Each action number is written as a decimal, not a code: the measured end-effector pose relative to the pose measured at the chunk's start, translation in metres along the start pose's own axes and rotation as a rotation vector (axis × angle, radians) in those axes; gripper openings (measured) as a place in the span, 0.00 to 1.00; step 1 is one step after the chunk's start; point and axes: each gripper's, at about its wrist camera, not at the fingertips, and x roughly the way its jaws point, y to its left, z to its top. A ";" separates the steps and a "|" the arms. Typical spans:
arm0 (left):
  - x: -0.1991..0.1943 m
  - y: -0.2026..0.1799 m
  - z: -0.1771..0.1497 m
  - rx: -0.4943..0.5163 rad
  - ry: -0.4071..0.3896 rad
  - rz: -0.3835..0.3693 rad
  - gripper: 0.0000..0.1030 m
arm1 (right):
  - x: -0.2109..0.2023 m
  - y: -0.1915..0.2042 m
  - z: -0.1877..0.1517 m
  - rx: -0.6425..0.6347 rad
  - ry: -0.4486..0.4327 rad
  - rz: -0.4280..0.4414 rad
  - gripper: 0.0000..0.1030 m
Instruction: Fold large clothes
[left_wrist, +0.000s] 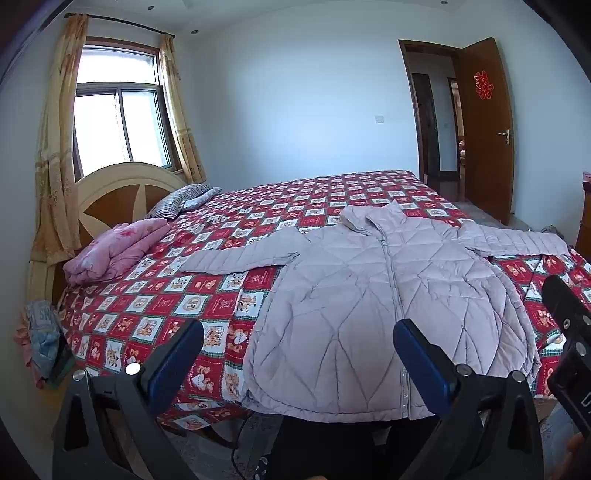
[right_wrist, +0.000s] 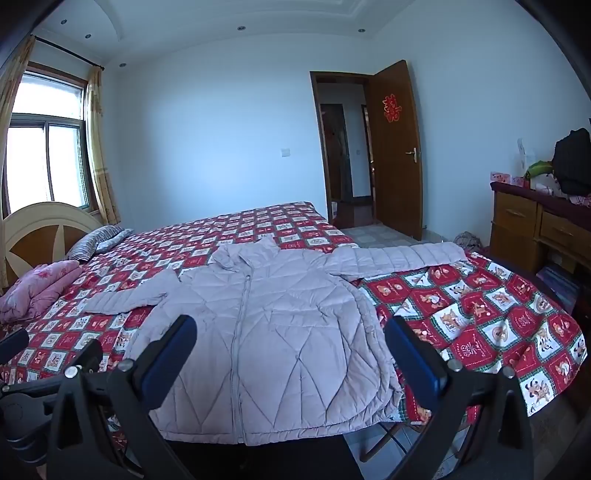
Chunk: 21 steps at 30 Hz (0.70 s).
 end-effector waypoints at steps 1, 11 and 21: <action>0.000 0.000 0.000 -0.002 0.003 -0.004 0.99 | 0.000 0.000 0.000 -0.002 0.001 0.000 1.00; 0.002 0.000 0.001 -0.024 0.022 -0.047 0.99 | 0.000 0.000 0.000 -0.005 0.010 -0.003 1.00; 0.001 0.008 0.000 -0.052 0.018 -0.052 0.99 | 0.001 0.002 0.000 -0.005 0.011 -0.002 1.00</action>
